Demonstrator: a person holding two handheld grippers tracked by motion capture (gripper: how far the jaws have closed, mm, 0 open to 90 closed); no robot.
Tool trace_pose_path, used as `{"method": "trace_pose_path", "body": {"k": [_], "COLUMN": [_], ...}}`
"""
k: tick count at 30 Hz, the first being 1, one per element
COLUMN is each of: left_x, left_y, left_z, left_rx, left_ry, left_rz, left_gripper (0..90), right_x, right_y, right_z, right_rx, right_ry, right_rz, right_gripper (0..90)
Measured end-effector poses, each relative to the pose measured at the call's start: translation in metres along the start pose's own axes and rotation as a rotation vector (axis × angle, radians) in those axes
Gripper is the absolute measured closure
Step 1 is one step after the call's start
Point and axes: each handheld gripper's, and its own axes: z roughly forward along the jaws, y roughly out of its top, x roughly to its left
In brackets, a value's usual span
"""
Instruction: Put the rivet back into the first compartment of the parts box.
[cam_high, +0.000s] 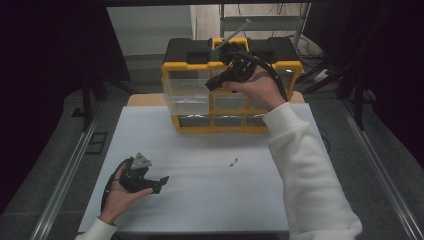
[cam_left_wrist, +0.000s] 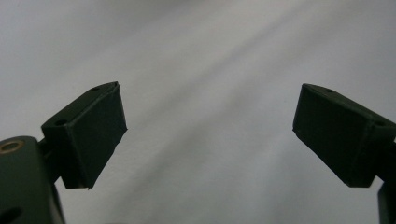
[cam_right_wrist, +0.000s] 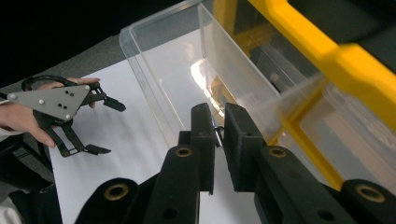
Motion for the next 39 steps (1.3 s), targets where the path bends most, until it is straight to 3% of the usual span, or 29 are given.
{"method": "trace_pose_path", "body": {"k": [12, 13, 14, 15, 16, 19, 20, 26, 28, 30, 35, 37, 39], "left_x": [0.001, 0.001, 0.001, 0.001, 0.001, 0.002, 0.002, 0.002, 0.002, 0.002, 0.0, 0.0, 0.001], "left_y": [0.0, 0.0, 0.0, 0.0, 0.0, -0.001, -0.001, -0.002, -0.002, -0.001, 0.0, 0.0, 0.0], "left_z": [-0.001, -0.001, -0.001, -0.002, -0.002, -0.002, -0.002, 0.0, -0.001, -0.001, -0.001, -0.001, -0.001], "left_rx": [-0.006, -0.008, -0.009, -0.01, -0.01, -0.008, -0.007, -0.007, -0.011, -0.014, -0.01, -0.013, -0.009], "left_ry": [-0.002, -0.002, -0.002, 0.0, -0.001, -0.003, -0.003, -0.001, 0.001, 0.0, -0.002, -0.002, 0.001], "left_rz": [-0.003, -0.005, -0.007, -0.007, -0.007, -0.008, -0.01, -0.015, -0.02, -0.02, -0.012, -0.013, -0.011], "left_gripper": [9.9, 9.9, 9.9, 9.9, 9.9, 9.9, 9.9, 10.0, 10.0, 10.0, 10.0, 10.0, 10.0], "right_x": [0.005, 0.005, 0.004, 0.005, 0.005, 0.005, 0.005, 0.001, 0.0, -0.002, -0.006, -0.005, -0.005], "right_y": [0.021, 0.021, 0.021, 0.021, 0.021, 0.015, 0.015, -0.004, -0.015, -0.032, -0.057, -0.075, -0.079], "right_z": [0.02, 0.022, 0.022, 0.023, 0.023, 0.017, 0.017, 0.001, -0.003, -0.009, -0.009, -0.004, -0.003], "right_rx": [0.016, 0.011, 0.006, -0.004, -0.004, -0.031, -0.031, -0.055, -0.054, -0.056, -0.055, -0.051, -0.046], "right_ry": [0.003, 0.002, -0.007, -0.045, -0.045, -0.077, -0.077, -0.098, -0.106, -0.123, -0.135, -0.132, -0.129], "right_rz": [-0.017, -0.015, -0.011, -0.012, -0.012, -0.011, -0.011, -0.003, -0.004, 0.024, 0.045, 0.048, 0.052], "right_gripper": [81.7, 76.2, 65.1, 42.8, 42.8, 27.9, 27.9, 19.8, 18.5, 16.4, 16.4, 16.4, 16.4]}}
